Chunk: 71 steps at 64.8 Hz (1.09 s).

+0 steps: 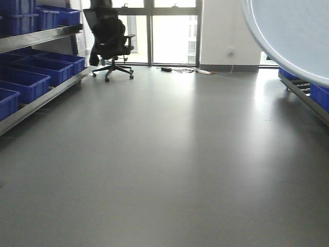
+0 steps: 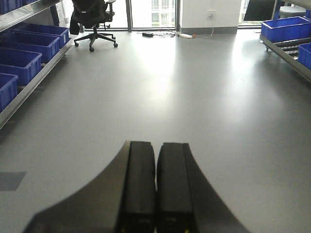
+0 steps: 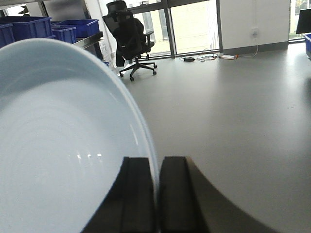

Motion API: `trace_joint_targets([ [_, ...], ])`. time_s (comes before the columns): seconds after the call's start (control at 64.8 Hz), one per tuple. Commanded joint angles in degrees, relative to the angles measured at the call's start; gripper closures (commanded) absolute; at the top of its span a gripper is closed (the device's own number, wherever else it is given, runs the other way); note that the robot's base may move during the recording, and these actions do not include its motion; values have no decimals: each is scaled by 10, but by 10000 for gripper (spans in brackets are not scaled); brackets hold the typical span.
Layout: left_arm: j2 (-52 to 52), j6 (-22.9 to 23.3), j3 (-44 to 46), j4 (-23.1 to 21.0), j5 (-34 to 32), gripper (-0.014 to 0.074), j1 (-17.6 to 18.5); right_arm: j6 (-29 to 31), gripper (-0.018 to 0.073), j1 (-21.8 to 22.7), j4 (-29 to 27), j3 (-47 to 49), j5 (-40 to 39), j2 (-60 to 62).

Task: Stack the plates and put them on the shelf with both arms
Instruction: 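Drive the base away from the table toward the blue-bin shelf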

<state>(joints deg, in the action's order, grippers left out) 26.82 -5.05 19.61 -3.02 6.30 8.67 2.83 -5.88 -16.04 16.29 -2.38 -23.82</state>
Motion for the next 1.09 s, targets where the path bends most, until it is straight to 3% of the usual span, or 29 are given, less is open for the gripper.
trace_joint_targets([
  [0.0, 1, 4, 17, 0, -45, 514, 2, 1, 511, 1, -2, 17, -59, -1],
  [1.079, 4, 4, 17, 0, -45, 514, 2, 1, 511, 1, -2, 17, -58, -1],
])
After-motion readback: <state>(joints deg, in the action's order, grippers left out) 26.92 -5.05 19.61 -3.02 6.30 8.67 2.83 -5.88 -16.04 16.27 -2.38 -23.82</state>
